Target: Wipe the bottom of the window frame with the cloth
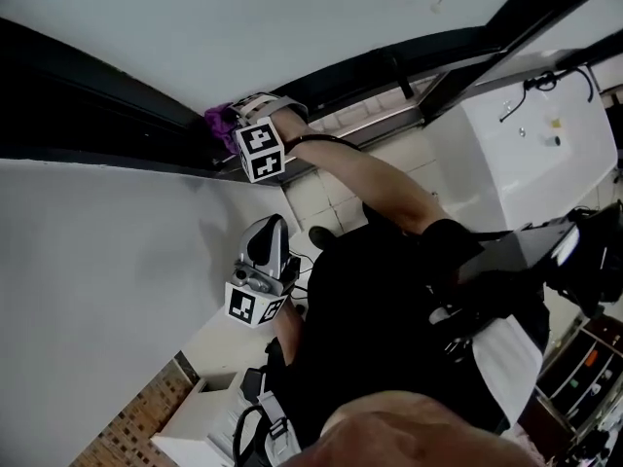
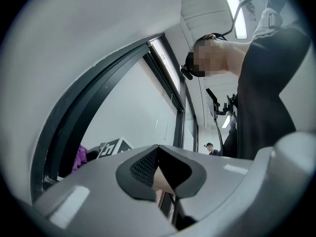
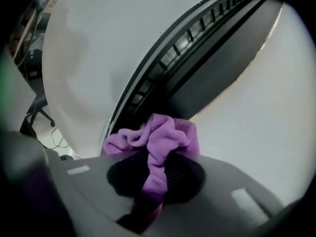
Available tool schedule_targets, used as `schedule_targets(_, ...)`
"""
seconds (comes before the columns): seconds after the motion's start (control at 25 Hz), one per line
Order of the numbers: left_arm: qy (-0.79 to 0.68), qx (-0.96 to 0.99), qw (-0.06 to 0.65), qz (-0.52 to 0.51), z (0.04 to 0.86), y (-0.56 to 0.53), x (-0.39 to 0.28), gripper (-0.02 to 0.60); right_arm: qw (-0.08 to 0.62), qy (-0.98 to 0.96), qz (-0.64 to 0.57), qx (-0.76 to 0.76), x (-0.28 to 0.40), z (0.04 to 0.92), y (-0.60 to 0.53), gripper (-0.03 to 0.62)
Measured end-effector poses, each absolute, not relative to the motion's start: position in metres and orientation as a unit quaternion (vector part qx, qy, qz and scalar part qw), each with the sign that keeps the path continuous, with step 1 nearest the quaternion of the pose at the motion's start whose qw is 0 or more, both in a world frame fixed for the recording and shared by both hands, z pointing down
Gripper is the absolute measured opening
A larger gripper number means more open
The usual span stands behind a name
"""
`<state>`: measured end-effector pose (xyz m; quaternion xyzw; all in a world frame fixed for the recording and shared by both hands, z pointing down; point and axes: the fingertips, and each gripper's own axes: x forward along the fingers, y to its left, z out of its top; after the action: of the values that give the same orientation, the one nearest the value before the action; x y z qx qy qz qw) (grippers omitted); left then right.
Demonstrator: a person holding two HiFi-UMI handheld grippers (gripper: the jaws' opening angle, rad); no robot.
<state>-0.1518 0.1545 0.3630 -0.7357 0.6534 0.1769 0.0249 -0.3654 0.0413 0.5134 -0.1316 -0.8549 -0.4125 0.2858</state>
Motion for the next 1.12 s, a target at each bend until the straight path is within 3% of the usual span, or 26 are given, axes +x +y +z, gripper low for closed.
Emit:
schedule_targets(0.16,0.648,-0.741,0.027,0.173,0.359,0.142,-0.148,0.0,0.426,-0.808,-0.405,-0.033,-0.294,0.511,-0.056,0.058)
schedule_targets(0.24,0.645,-0.743,0.017,0.178,0.36,0.136,-0.152,0.0,0.405,-0.831,-0.38,-0.034,-0.295,0.496,-0.056,0.058)
schedule_targets(0.36,0.64,-0.747,0.011,0.179,0.365,0.131,-0.154,0.0,0.31,-0.86,-0.393,-0.103,-0.347,0.504,0.006,0.058)
schedule_targets(0.44,0.634,-0.753,0.016,0.176,0.367,0.129,-0.147,0.0,0.302,-0.859,-0.398,-0.11,-0.352,0.519,0.012,0.058)
schedule_targets(0.56,0.633,-0.756,0.021,0.166,0.365,0.123,-0.138,0.0,0.363,-0.85,-0.377,-0.052,-0.296,0.527,-0.052,0.058)
schedule_targets(0.76,0.635,-0.753,0.014,0.169,0.372,0.123,-0.146,0.0,0.524,-0.76,-0.376,0.079,-0.18,0.535,-0.187,0.058)
schedule_targets(0.84,0.631,-0.757,0.015,0.171,0.375,0.119,-0.145,0.0,0.543,-0.738,-0.395,0.066,-0.178,0.536,-0.191,0.058)
schedule_targets(1.0,0.626,-0.761,0.023,0.17,0.369,0.114,-0.139,0.0,0.514,-0.715,-0.472,0.046,-0.196,0.538,-0.176,0.058)
schedule_targets(1.12,0.625,-0.761,0.024,0.17,0.371,0.116,-0.141,0.0,0.546,-0.71,-0.443,0.048,-0.176,0.532,-0.185,0.057)
